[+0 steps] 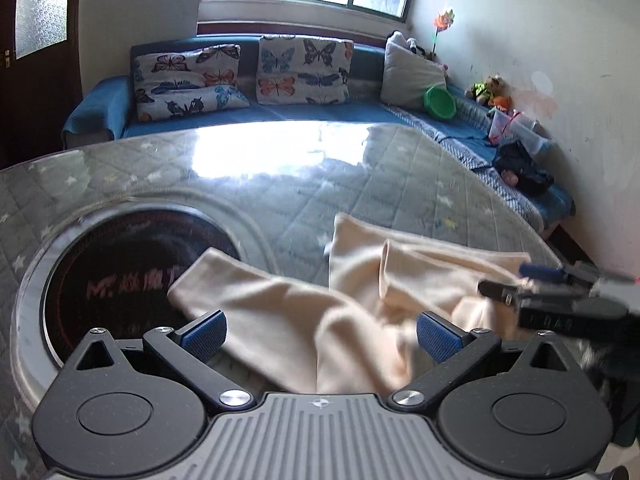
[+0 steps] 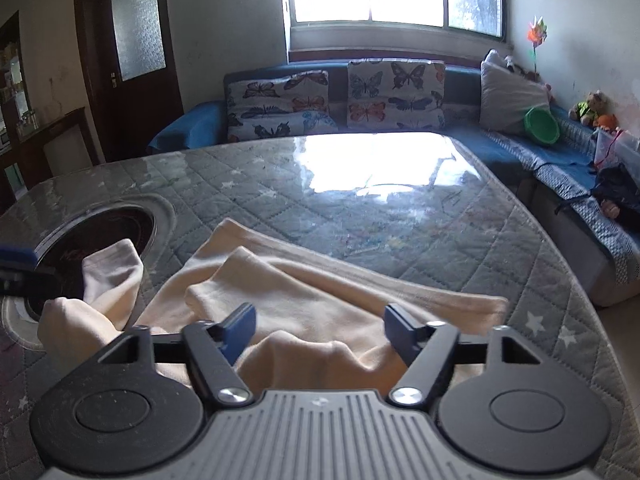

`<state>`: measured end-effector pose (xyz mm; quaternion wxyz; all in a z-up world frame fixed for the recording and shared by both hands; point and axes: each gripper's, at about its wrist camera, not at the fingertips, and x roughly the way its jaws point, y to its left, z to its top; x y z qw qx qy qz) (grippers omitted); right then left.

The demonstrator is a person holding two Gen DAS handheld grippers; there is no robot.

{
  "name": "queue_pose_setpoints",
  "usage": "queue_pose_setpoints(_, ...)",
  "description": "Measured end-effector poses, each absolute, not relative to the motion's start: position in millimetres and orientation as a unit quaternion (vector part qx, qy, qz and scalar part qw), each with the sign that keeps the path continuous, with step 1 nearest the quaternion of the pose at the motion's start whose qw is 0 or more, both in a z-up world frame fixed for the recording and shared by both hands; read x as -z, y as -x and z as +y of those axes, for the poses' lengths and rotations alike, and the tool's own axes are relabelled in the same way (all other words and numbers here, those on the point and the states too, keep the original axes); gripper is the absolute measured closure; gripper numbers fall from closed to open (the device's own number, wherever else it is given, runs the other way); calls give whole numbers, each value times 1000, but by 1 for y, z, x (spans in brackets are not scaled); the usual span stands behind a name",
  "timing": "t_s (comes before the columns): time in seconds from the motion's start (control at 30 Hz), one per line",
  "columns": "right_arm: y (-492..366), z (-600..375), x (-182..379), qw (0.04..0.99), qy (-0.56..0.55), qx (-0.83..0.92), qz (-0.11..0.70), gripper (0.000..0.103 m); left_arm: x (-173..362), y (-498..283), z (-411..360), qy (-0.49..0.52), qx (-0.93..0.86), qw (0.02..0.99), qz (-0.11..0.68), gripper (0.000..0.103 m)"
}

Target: Fold clothes

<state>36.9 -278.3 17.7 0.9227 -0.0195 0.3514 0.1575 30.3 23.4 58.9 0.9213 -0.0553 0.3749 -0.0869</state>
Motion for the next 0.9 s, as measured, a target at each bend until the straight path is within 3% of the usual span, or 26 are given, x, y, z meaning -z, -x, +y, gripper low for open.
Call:
queue_pose_setpoints(0.1,-33,-279,-10,911,26,-168,375,49,-60,-47,20,50,95,925,365,3)
queue_pose_setpoints(0.23,-14,-283,-3,898,32,-192,394,63,-50,-75,14,41,106,922,371,19)
queue_pose_setpoints(0.33,3,-285,-5,891,33,-211,401,63,-35,-93,7,24,108,920,376,28)
queue_pose_setpoints(0.4,13,-285,-8,886,35,-224,404,63,-23,-101,4,22,118,915,386,28)
queue_pose_setpoints(0.5,21,-289,-14,887,26,-230,399,58,-8,-108,0,21,131,907,399,28)
queue_pose_setpoints(0.7,24,-321,-24,913,-18,-171,371,31,11,-112,-7,5,151,899,410,31)
queue_pose_setpoints(0.73,21,-327,-21,913,-25,-158,376,31,14,-112,-9,2,157,897,413,40)
queue_pose_setpoints(0.8,17,-335,-13,911,-35,-143,386,29,16,-111,-13,-13,161,900,405,49)
queue_pose_setpoints(0.87,15,-341,-4,908,-42,-136,395,28,17,-108,-15,-26,164,903,395,70)
queue_pose_setpoints(0.9,15,-342,0,907,-40,-137,397,28,17,-107,-15,-28,165,904,392,74)
